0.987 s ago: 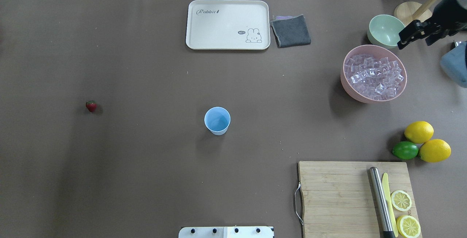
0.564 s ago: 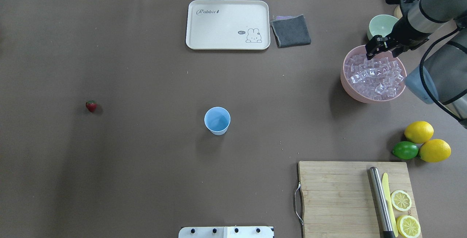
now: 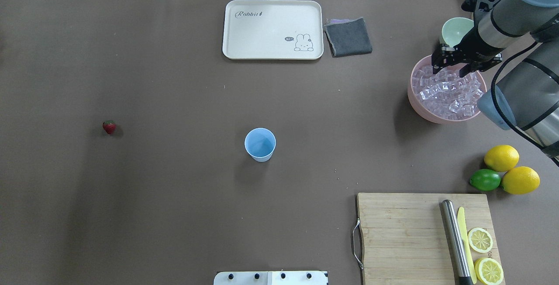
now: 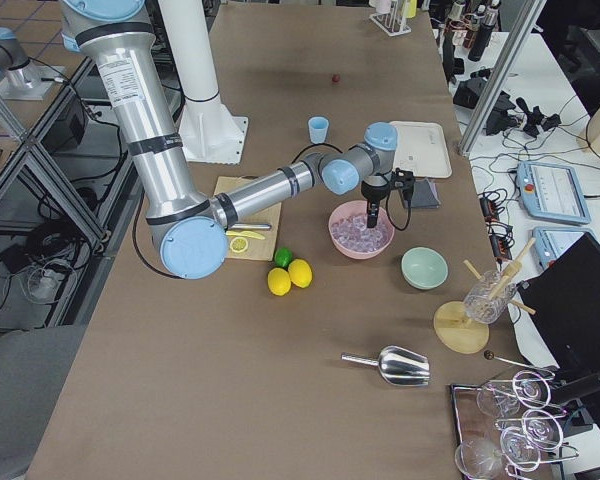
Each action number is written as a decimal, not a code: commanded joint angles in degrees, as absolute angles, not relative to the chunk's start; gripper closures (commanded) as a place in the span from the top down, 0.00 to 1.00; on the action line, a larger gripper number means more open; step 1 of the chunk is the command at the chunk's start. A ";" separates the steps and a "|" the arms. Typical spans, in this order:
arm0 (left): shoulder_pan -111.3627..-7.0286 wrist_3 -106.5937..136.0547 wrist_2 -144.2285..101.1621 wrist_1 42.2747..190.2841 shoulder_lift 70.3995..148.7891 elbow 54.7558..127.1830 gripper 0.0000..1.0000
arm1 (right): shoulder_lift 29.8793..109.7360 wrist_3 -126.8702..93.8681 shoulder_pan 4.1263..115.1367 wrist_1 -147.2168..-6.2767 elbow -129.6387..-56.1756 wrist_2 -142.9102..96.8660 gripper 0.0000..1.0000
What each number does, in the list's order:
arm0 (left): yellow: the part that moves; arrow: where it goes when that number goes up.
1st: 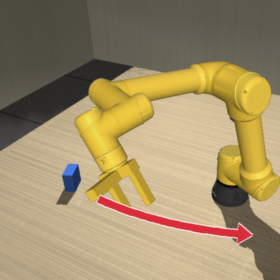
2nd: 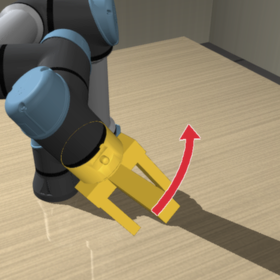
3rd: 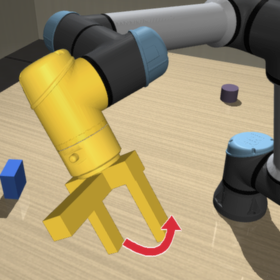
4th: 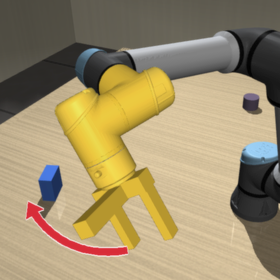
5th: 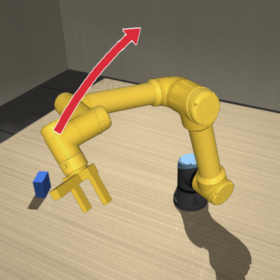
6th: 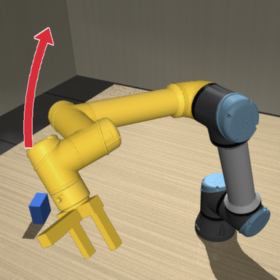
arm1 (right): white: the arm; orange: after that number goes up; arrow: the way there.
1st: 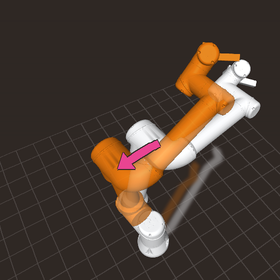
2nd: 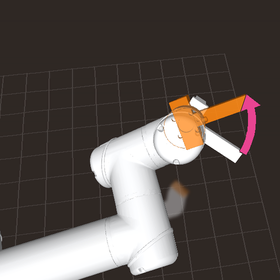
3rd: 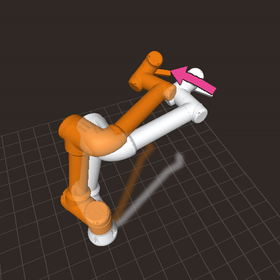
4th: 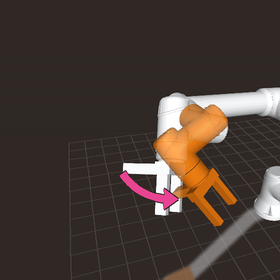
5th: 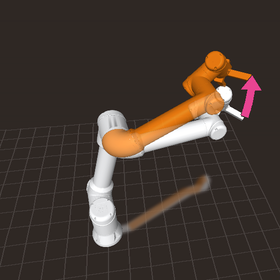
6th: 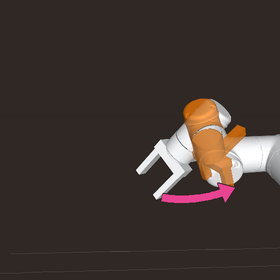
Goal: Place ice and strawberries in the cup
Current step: 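Move the right gripper over the pink bowl and lower toward ice, then close the right gripper on an ice cube and lift it, then carry the ice cube with the right gripper over the blue cup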
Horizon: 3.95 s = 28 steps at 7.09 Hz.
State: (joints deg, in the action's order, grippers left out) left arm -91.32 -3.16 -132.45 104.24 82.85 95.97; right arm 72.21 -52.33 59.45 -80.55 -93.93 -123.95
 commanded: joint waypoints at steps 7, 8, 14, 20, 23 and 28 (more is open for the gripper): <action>-91.32 -3.16 -132.45 104.24 83.14 95.80 0.98 | 73.65 -64.34 54.49 -80.51 -93.43 -121.20 0.66; -91.32 -3.16 -132.45 104.24 83.14 95.80 0.98 | 73.65 -64.34 54.49 -80.51 -93.34 -121.11 0.65; -91.41 -3.16 -132.45 104.33 83.06 95.54 0.98 | 73.39 -63.64 54.14 -80.51 -92.73 -121.11 0.63; -91.41 -3.08 -132.45 104.24 83.15 95.45 0.98 | 72.43 -63.28 54.66 -80.51 -92.81 -121.81 0.00; -91.41 -3.16 -132.54 104.33 83.14 95.10 0.98 | 72.33 -62.24 57.73 -81.30 -97.27 -124.08 0.00; -91.41 -2.99 -132.54 104.41 83.32 94.31 0.98 | 56.03 -72.54 43.90 -80.33 -101.69 -125.16 0.00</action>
